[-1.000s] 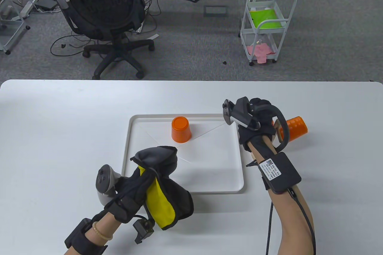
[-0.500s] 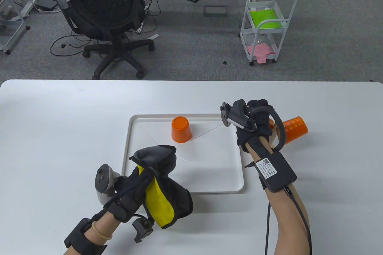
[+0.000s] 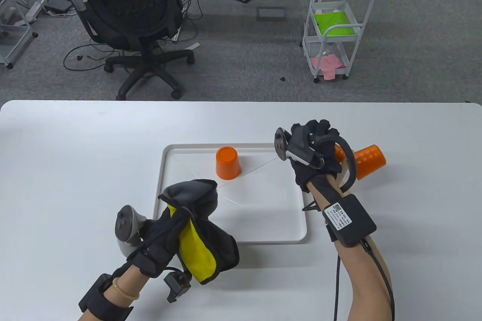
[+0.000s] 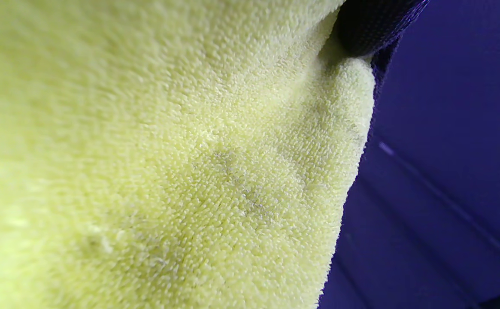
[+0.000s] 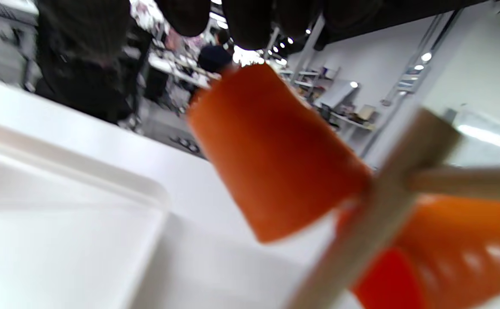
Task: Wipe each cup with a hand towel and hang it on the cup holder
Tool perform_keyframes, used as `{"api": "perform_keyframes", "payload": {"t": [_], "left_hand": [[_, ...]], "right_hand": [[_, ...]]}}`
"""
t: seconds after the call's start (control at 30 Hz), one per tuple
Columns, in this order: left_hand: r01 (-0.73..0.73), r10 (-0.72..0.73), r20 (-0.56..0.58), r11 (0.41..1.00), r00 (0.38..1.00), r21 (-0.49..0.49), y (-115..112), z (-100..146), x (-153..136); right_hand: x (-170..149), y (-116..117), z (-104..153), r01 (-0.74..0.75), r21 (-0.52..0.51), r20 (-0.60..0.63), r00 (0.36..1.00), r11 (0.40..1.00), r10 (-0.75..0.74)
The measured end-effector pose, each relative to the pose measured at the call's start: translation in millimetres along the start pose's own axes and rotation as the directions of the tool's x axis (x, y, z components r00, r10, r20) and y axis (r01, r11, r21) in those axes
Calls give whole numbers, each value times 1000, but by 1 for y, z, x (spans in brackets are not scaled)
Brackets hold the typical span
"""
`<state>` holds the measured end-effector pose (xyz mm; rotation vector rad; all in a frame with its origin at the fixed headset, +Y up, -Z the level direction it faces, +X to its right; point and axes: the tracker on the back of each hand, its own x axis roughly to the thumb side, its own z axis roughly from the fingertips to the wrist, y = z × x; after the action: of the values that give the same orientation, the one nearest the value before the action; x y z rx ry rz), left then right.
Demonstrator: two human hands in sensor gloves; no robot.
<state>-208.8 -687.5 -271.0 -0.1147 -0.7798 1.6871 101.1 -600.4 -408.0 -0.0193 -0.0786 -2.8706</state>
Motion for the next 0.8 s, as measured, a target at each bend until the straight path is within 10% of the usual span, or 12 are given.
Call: {"api": "perform_keyframes", "payload": {"t": [0.37,0.8], "left_hand": [[22,-32,77,993,997,118,32,2,23],[6,-18,93,992,996,128,37,2,28]], "right_hand": [[84,-32,8,286,-43,291,920,957,-262],[146,53,-48,270,235,219,921,934,-321]]}}
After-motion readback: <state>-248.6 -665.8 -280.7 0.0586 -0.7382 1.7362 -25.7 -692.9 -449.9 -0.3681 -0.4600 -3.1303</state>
